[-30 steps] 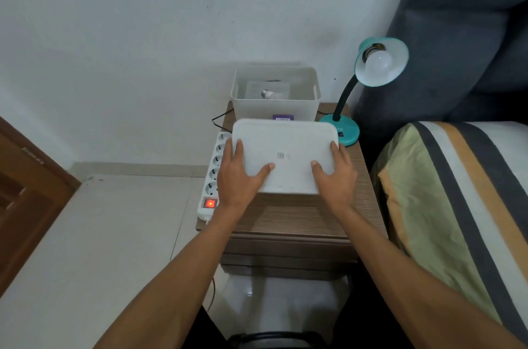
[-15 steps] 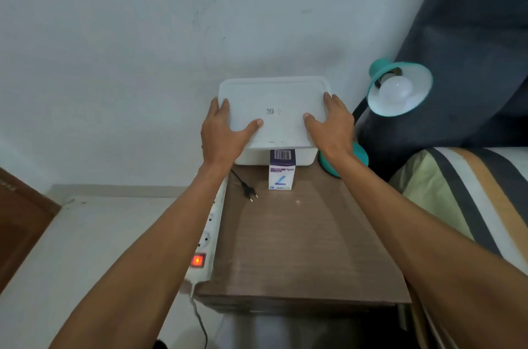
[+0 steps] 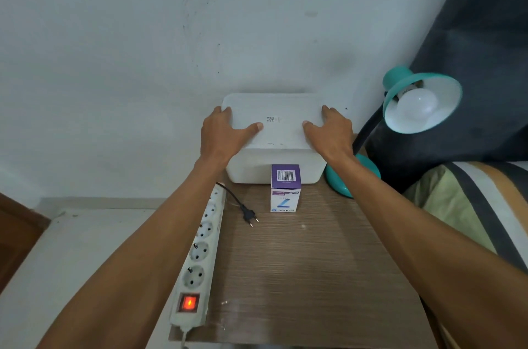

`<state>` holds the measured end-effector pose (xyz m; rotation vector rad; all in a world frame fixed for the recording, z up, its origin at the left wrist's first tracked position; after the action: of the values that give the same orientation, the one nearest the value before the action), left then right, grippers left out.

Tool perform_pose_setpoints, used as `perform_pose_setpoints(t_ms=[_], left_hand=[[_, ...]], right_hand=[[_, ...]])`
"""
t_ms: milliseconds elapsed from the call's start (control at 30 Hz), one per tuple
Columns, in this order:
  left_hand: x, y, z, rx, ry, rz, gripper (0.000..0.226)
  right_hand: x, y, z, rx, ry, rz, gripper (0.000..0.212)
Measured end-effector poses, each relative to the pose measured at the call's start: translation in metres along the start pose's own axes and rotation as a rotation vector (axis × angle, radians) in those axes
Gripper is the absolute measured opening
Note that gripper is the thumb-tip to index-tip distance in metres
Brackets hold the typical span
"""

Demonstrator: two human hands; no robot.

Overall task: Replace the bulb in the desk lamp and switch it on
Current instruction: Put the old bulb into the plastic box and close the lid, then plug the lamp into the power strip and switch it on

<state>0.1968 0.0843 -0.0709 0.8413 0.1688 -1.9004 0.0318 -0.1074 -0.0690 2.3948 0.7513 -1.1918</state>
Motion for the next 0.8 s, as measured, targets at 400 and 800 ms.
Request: perform_pose_setpoints(t_ms=[400,800], left_hand=[[0.0,-0.003,0.0,-0.043,0.033,-0.118,0.074],[-0.035,-0.091,-0.046,-0.12,-0.112,-0.074,0.084]], right_hand=[[0.002,0.002,0.0,-0.008,-0.133,-0.088,0.071],[-0.007,-0.074,-0.088,-0.363,-0.008,0.162,0.035]])
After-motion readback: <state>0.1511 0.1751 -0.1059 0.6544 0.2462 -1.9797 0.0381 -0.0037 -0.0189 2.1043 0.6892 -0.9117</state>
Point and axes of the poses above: each hand's wrist, its own y-axis towards the middle knuckle, its own x-axis out of the palm, z = x × y, the point moved 6 cm from there along y, towards the middle knuckle, and after that the axes turned 9 degrees about -y, right-handed, at the moved point
